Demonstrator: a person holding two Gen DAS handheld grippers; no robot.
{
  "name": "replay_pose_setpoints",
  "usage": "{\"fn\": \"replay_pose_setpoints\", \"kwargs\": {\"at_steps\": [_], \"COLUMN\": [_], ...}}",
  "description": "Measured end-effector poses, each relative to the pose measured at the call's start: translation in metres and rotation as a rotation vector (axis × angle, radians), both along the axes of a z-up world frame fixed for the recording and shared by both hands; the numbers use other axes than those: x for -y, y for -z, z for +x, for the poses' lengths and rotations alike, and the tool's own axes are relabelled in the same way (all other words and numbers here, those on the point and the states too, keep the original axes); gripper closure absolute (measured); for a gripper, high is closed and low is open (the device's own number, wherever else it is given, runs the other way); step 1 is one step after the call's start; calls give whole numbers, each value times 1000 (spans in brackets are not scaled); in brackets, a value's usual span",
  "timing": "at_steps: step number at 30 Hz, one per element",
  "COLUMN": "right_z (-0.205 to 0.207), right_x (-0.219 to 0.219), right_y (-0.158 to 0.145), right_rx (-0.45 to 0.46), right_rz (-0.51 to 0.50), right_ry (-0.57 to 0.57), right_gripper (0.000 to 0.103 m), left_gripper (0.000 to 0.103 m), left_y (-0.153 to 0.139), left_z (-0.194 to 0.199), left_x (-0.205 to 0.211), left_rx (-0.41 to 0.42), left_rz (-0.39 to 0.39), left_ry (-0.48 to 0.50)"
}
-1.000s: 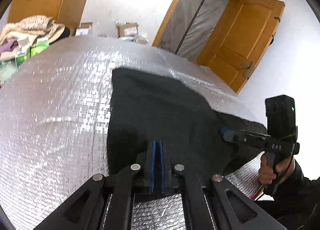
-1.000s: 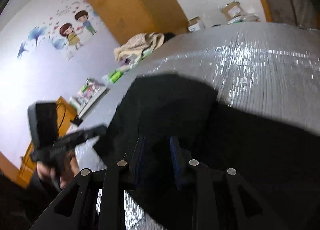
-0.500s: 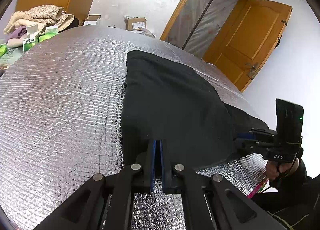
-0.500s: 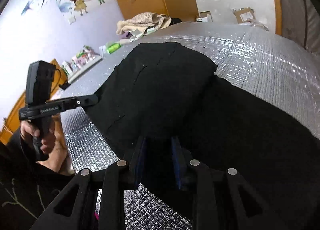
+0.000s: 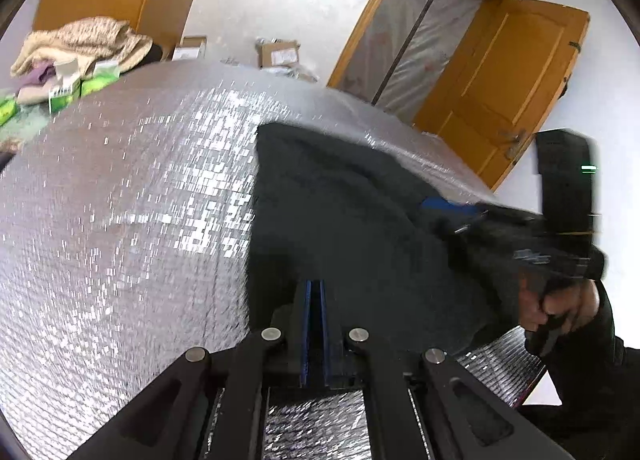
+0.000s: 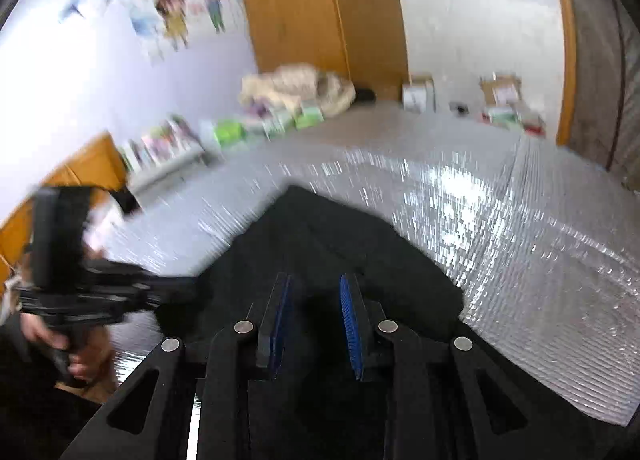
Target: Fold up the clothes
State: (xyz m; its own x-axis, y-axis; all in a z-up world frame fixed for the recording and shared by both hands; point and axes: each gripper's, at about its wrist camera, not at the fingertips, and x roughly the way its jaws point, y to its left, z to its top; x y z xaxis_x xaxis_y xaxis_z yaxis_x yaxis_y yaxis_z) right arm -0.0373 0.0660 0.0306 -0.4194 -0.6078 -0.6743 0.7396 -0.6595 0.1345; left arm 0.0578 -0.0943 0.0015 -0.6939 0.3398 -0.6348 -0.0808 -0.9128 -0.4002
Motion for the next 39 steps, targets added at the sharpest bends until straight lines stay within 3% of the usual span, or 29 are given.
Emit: {"fn": "replay_pose_setpoints", "kwargs": {"at_steps": [1,3,10,15,17,21,25,29,33,39], "right_z": [-7,-15,-39,-67,-75,-80,-75,-72,-72,-81], "right_x": [3,-3,-27,-14,-16,-25,-14,27,74,127], "right_y": [11,19,-10,1,11,7,-22,-39,-33,-18], "right_rx": [41,95,142,202,222,248,170,130,152,193], "right_rz": [34,4,-173,-143,-133,-162,-143,-109,-58,21], "right_ry": [17,28,88,159,183,214,142,3,-110,-169], "right_gripper": [81,83,81,81,84,85,74,63,62,62], "left_gripper": [100,100,100,100,100,100,100,100,99,98], "left_y": [3,3,-15,-35,-29,-14,-4,-2,3,5], "left_z": [1,4,-10,-47,-60,-56,-29,-6,4,18], "left_x": [2,6,7,7,6,10,22,35,39,37], "left_rx": [9,4,-42,-75,-32,22,27,38,69,89], "left_rz": [7,21,-9,-60,-85,-46,6,10,28,40], "left_ry": [0,-3,12,-15,-37,-50,-101,-173,-182,-169]}}
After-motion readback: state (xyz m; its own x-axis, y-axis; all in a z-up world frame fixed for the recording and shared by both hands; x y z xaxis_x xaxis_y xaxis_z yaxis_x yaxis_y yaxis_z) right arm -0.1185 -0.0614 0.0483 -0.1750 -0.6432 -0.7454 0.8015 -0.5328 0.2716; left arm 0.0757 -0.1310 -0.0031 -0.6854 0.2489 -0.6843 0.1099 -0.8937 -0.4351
